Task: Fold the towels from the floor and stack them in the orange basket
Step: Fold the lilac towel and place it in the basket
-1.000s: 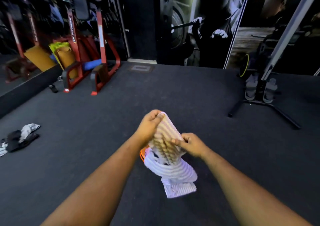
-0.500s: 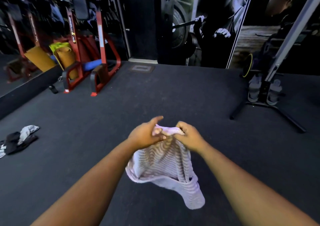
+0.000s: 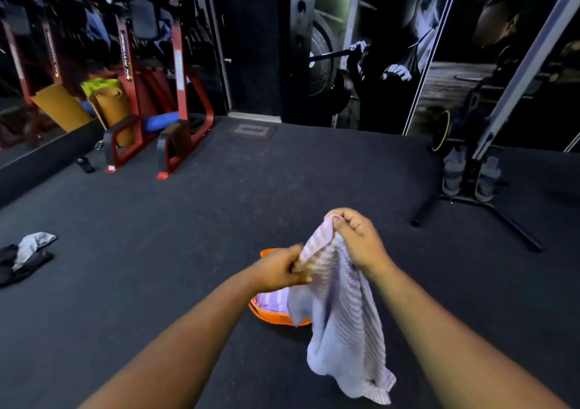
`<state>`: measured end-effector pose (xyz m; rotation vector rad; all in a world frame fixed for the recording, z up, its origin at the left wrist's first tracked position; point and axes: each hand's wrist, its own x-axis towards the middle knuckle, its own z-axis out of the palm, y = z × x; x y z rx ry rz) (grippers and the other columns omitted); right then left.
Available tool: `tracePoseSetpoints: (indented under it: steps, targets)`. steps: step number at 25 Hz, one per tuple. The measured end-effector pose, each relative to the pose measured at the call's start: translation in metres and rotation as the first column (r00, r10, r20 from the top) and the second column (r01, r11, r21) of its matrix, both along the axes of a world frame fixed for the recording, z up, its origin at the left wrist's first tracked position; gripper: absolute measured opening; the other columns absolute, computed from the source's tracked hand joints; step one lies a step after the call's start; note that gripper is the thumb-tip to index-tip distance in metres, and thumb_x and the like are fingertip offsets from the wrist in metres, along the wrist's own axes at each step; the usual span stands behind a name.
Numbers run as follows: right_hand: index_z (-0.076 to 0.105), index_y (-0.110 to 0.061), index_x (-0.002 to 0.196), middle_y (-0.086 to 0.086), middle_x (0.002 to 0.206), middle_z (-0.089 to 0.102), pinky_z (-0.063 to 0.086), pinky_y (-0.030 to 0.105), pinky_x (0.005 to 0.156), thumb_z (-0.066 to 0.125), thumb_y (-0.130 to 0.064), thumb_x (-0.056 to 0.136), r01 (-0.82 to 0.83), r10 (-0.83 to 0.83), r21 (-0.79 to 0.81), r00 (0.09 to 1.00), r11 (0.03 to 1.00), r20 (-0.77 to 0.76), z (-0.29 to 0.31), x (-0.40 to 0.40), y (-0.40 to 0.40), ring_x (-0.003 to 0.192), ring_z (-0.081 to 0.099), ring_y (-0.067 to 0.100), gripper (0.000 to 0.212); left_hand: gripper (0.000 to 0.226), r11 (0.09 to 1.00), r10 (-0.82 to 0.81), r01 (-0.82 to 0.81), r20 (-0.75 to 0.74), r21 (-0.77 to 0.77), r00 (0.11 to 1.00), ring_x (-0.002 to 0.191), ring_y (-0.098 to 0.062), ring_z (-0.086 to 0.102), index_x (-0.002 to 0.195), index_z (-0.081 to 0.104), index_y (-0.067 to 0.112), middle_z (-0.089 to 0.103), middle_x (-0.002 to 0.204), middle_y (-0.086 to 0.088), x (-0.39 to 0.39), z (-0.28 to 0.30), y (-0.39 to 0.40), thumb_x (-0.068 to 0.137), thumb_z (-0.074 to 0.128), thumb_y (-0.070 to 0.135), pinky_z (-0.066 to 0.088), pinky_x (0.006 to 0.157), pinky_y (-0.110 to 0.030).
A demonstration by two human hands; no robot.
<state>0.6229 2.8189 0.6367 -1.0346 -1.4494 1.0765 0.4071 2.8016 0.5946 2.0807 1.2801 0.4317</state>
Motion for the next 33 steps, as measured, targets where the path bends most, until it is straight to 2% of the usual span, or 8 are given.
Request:
tracePoseSetpoints:
  steps: [3, 7, 10, 17, 21, 25, 28, 33]
  targets:
    - [0.061, -0.021, 0.074, -0.009, 0.075, 0.061, 0.043, 0.03, 0.075, 0.05, -0.016, 0.086, 0.187, -0.19, -0.064, 0.98, 0.98, -0.061, 0.001, 0.021, 0.005, 0.073, 0.054, 0.005, 0.018, 0.013, 0.964, 0.245, -0.201, 0.283, -0.174, 0.927, 0.072, -0.001, 0.052, 0.086, 0.063, 0.011, 0.058, 0.081, -0.001, -0.012, -0.023, 0.0, 0.098, 0.061, 0.016, 0.049, 0.07, -0.029]
    - [0.063, -0.025, 0.117, -0.008, 0.115, 0.059, 0.046, 0.031, 0.094, 0.06, -0.037, 0.075, 0.066, -0.083, 0.052, 0.859, 0.996, 0.505, -0.015, 0.025, -0.002, 0.104, 0.058, 0.005, 0.044, 0.022, 0.929, 0.369, -0.314, 0.463, -0.194, 0.805, 0.069, -0.006, 0.046, 0.081, 0.056, 0.017, 0.05, 0.074, 0.005, 0.002, 0.007, 0.015, 0.101, 0.056, 0.027, 0.039, 0.066, -0.029]
    - [0.043, -0.024, 0.145, -0.012, 0.128, 0.056, 0.046, 0.02, 0.097, 0.075, -0.042, 0.079, -0.25, 0.249, -0.078, 0.782, 0.965, 0.571, -0.017, -0.005, -0.015, 0.114, 0.057, 0.002, 0.076, 0.036, 0.966, 0.2, -0.233, 0.254, 0.11, 0.946, 0.06, -0.002, 0.044, 0.067, 0.049, 0.024, 0.048, 0.062, 0.01, 0.021, 0.029, 0.018, 0.097, 0.06, 0.04, 0.038, 0.061, -0.028]
    - [0.05, -0.014, 0.07, -0.006, 0.071, 0.046, 0.039, 0.038, 0.066, 0.058, -0.03, 0.091, 0.024, -0.179, 0.271, 0.806, 0.962, 0.564, -0.008, 0.034, 0.008, 0.071, 0.048, 0.013, 0.028, 0.053, 0.988, 0.129, -0.083, -0.406, 0.129, 0.905, 0.085, -0.021, 0.065, 0.086, 0.06, 0.02, 0.07, 0.087, 0.0, -0.054, -0.001, 0.002, 0.084, 0.045, 0.071, 0.047, 0.071, -0.036]
    - [0.04, -0.017, 0.073, -0.005, 0.065, 0.045, 0.037, 0.038, 0.06, 0.062, -0.025, 0.089, 0.312, -0.27, 0.008, 0.808, 0.95, 0.524, -0.017, 0.04, 0.006, 0.065, 0.047, 0.017, 0.029, 0.027, 0.885, 0.455, -0.402, 0.261, -0.234, 0.851, 0.067, -0.005, 0.047, 0.074, 0.054, 0.023, 0.05, 0.072, 0.005, -0.064, -0.012, -0.013, 0.097, 0.058, 0.038, 0.04, 0.069, -0.031]
    - [0.05, -0.033, 0.129, -0.003, 0.1, 0.071, 0.054, 0.038, 0.08, 0.076, -0.053, 0.077, -0.043, 0.112, -0.117, 0.727, 0.992, 0.678, -0.014, -0.017, -0.016, 0.092, 0.067, 0.021, 0.062, 0.022, 0.886, 0.462, -0.379, 0.466, -0.266, 0.755, 0.07, -0.007, 0.049, 0.083, 0.053, 0.016, 0.051, 0.075, 0.001, -0.007, 0.018, -0.013, 0.104, 0.056, 0.022, 0.042, 0.071, -0.03]
    - [0.061, -0.034, 0.097, -0.003, 0.088, 0.072, 0.053, 0.038, 0.071, 0.064, -0.058, 0.081, -0.167, 0.146, -0.059, 0.575, 0.984, 0.805, -0.001, -0.029, -0.013, 0.085, 0.068, 0.021, 0.028, 0.035, 0.972, 0.237, -0.236, 0.131, -0.022, 0.963, 0.069, -0.009, 0.058, 0.096, 0.052, 0.02, 0.063, 0.079, 0.006, -0.001, 0.03, -0.013, 0.088, 0.075, 0.046, 0.046, 0.065, -0.032]
    - [0.056, -0.018, 0.071, -0.007, 0.061, 0.066, 0.052, 0.036, 0.064, 0.06, -0.038, 0.085, 0.054, -0.03, -0.016, 0.755, 0.998, 0.655, 0.015, 0.014, -0.01, 0.061, 0.063, 0.014, 0.024, 0.022, 0.964, 0.241, -0.167, -0.41, 0.208, 0.88, 0.099, -0.023, 0.063, 0.098, 0.053, 0.025, 0.065, 0.102, 0.003, -0.057, -0.006, -0.022, 0.08, 0.058, 0.037, 0.046, 0.069, -0.035]
